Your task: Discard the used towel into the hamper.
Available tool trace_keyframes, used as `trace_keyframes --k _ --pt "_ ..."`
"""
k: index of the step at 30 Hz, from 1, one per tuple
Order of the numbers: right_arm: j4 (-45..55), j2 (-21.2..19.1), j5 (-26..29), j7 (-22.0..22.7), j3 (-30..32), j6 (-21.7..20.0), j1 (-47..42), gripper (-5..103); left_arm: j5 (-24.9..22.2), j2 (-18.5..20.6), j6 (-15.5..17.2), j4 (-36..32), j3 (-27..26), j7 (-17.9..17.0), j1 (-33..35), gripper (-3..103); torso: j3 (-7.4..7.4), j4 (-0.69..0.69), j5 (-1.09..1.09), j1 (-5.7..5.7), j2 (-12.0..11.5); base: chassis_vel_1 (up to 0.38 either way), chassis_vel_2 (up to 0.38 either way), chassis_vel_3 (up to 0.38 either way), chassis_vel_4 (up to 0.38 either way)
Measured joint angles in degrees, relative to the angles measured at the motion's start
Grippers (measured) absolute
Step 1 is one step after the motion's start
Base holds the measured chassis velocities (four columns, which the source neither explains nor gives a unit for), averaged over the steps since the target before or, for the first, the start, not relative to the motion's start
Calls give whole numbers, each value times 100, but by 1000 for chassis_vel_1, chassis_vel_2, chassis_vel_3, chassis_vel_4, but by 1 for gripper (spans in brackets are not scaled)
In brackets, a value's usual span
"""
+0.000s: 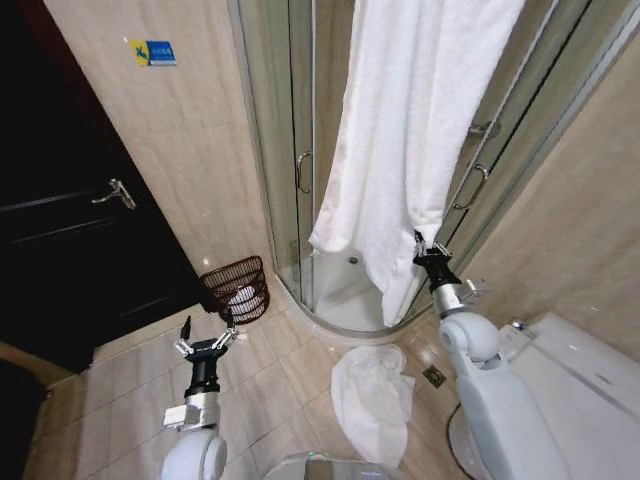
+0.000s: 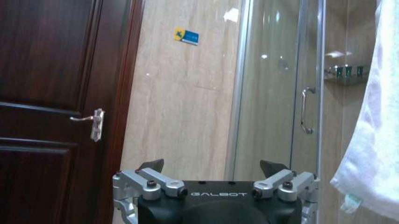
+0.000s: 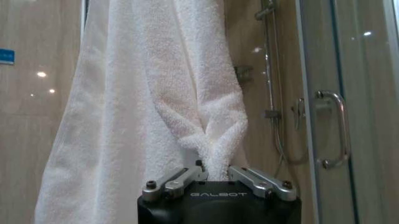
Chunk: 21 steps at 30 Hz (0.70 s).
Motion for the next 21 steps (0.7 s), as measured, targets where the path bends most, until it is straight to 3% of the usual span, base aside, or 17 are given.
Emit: trace_keyframes --k 21 --pt "-26 530 -384 -111 173 428 -759 5 -9 72 -137 -165 -22 -19 145 100 0 0 0 0 0 0 0 0 0"
